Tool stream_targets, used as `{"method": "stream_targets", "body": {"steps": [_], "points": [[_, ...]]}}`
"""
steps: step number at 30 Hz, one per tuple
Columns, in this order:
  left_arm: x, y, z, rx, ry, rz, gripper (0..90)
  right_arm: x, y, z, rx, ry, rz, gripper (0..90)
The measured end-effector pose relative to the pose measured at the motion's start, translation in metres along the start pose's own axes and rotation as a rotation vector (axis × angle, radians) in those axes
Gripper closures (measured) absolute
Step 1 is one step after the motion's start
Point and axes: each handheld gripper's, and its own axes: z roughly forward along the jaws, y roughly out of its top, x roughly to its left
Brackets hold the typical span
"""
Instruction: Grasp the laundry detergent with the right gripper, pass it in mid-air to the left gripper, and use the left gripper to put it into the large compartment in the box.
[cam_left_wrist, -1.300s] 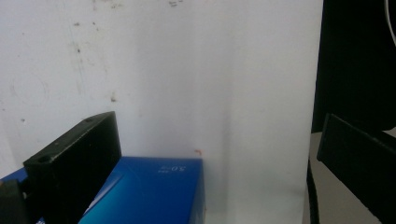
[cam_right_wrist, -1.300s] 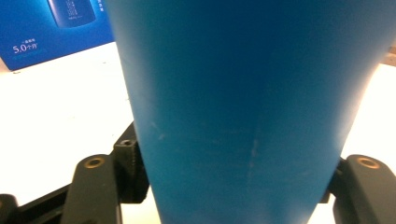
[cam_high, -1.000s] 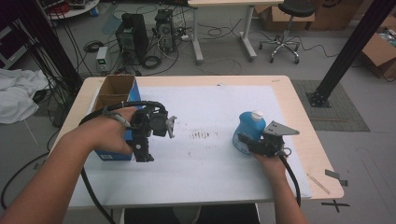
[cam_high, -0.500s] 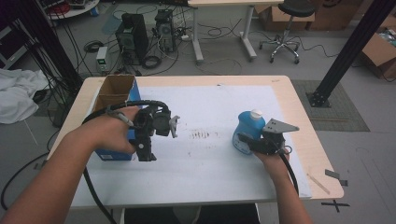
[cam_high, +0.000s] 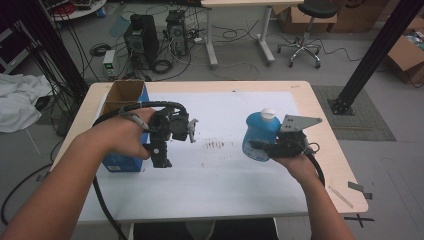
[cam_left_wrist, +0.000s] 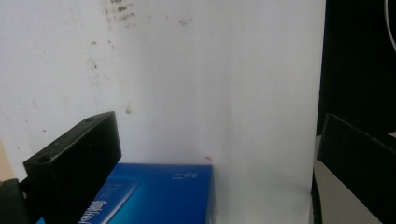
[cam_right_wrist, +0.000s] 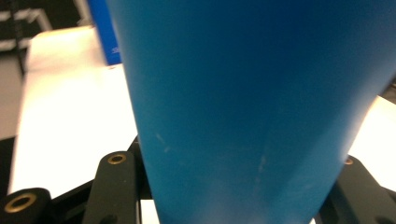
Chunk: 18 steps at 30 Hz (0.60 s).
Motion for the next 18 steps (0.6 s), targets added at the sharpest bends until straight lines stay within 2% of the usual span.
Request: {"method": "stream_targets", "body": {"steps": [1, 2, 3, 4, 6, 8, 12, 13, 18], "points": [[0.001, 0.002, -0.001, -0.009, -0.007, 0.003, 0.1, 0.003, 0.007, 0.002, 0.019, 0.022, -0.03, 45.4], [0.001, 0.002, -0.001, -0.009, -0.007, 0.003, 0.1, 0.003, 0.007, 0.002, 0.019, 0.022, -0.03, 45.4], [0.002, 0.004, -0.002, -0.013, -0.008, 0.005, 0.1, 0.006, 0.012, 0.005, 0.031, 0.057, -0.053, 45.4], [0.002, 0.004, -0.002, -0.013, -0.008, 0.005, 0.1, 0.006, 0.012, 0.005, 0.031, 0.057, -0.053, 45.4], [0.003, 0.007, -0.003, -0.01, -0.008, 0.008, 0.1, 0.011, 0.017, 0.009, 0.039, 0.113, -0.072, 45.5], [0.003, 0.009, -0.003, -0.008, -0.007, 0.01, 0.1, 0.014, 0.019, 0.012, 0.044, 0.131, -0.082, 45.5], [0.003, 0.016, -0.004, -0.007, -0.01, 0.022, 0.1, 0.025, 0.021, 0.025, 0.068, 0.2, -0.119, 45.4], [0.003, 0.017, -0.004, -0.005, -0.01, 0.022, 0.1, 0.031, 0.02, 0.034, 0.08, 0.233, -0.133, 45.5], [0.003, 0.025, -0.005, -0.007, -0.012, 0.033, 0.1, 0.042, 0.02, 0.051, 0.096, 0.274, -0.15, 45.6]]}}
